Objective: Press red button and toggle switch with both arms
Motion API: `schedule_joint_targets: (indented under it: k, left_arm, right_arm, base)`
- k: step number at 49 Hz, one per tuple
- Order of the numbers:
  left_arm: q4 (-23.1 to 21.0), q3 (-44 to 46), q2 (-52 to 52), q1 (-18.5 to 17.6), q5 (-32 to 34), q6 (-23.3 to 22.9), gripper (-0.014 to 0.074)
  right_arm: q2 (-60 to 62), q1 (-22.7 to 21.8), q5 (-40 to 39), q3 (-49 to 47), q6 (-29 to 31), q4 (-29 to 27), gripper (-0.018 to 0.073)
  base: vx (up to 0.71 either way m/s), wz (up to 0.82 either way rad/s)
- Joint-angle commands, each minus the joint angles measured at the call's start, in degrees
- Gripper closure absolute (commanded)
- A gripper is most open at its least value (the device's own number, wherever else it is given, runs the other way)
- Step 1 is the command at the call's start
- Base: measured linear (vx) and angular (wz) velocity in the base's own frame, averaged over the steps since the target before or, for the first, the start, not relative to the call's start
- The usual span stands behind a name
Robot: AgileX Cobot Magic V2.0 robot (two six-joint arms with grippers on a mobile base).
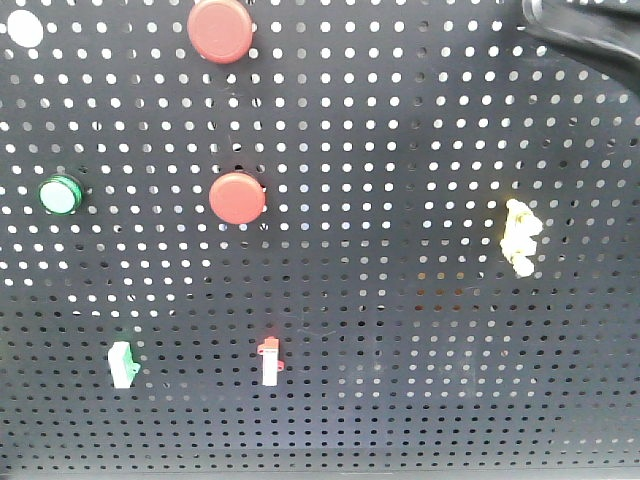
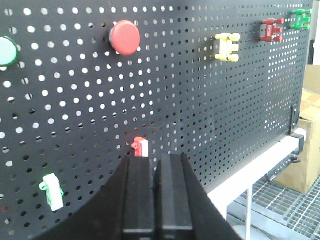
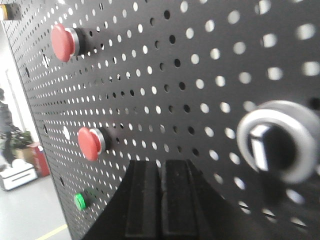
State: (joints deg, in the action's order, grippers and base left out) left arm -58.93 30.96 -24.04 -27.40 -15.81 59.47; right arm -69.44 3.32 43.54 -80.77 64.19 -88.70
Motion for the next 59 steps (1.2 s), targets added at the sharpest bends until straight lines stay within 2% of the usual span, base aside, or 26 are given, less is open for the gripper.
schedule_joint_targets:
  k: [1,14,15,32,44,51,59]
  left_arm:
    - [-1.8,1.5,-0.5,0.0,3.0,-0.6,0.0594]
    - [-1.8,1.5,-0.5,0.0,3.0,-0.6,0.0594]
    - [-1.8,1.5,-0.5,0.0,3.1,-0.6,0.0594]
    - [-1.8,1.5,-0.5,0.0,3.0,-0.6,0.0594]
    - [-1.8,1.5,-0.5,0.0,3.0,-0.6,0.0594]
    - [-0.7,1.5,-0.5,0.0,2.8,-0.6,0.0594]
    - [1.3,1.2,-0.5,0.0,1.9,-0.6,0.0594]
  right_arm:
    - [-0.9,2.1,-4.4,-2.7,0.1,-1.7,0.0562]
    - [-1.6,2.5,-9.8,-3.0,0.1,3.0,0.0562]
    - [-1.5,2.3,-11.8,-3.0,0.0,4.8,0.0562]
    - [0.3,2.3,-21.5,-3.0,-0.3,10.5,0.0562]
    - [1.5,2.3,-17.8,-3.0,-0.8,13.0,0.0562]
    - [3.2,2.3,-14.4,-1.0,-5.6,19.8,0.0562]
    - [9.2,2.3,-17.2,8.6,-7.6,27.7,0.0562]
  base:
    - [0.00,0.00]
    - [0.00,0.00]
    - [0.00,0.00]
    - [0.00,0.00]
    - [0.00,0.00]
    - [0.00,0.00]
    - [0.00,0.00]
